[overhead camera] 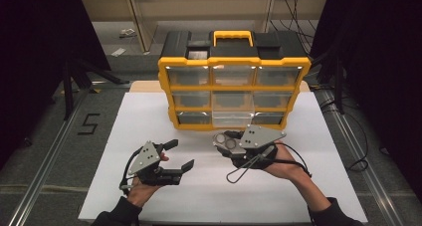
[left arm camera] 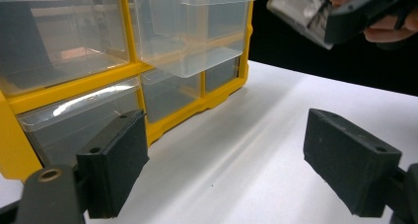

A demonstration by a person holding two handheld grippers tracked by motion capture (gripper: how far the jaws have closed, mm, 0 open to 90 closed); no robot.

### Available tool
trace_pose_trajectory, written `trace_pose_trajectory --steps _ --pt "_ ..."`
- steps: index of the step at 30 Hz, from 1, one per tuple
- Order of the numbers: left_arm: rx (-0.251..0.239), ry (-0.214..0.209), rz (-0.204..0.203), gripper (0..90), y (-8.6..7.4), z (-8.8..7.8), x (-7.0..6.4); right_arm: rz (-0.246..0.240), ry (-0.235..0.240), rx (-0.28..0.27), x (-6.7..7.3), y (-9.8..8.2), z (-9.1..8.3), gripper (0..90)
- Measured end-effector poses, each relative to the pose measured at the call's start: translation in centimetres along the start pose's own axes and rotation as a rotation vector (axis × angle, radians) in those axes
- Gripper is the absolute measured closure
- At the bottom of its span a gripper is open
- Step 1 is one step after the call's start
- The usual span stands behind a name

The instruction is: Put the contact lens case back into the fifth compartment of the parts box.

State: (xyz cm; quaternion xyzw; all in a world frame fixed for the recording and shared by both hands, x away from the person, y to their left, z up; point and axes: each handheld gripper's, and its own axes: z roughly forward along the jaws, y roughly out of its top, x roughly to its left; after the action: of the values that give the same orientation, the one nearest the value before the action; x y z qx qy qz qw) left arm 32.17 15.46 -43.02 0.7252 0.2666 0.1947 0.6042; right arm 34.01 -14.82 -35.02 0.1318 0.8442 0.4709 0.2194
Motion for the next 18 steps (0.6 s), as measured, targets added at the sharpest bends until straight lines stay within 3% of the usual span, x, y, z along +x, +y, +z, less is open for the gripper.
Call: trace_pose_trajectory --steps 18 --pt "-0.004 -0.002 0.005 16.7 0.0 -0.1 -0.1 0.034 -0.077 -0.065 -1.6 0.9 -1.3 49.6"
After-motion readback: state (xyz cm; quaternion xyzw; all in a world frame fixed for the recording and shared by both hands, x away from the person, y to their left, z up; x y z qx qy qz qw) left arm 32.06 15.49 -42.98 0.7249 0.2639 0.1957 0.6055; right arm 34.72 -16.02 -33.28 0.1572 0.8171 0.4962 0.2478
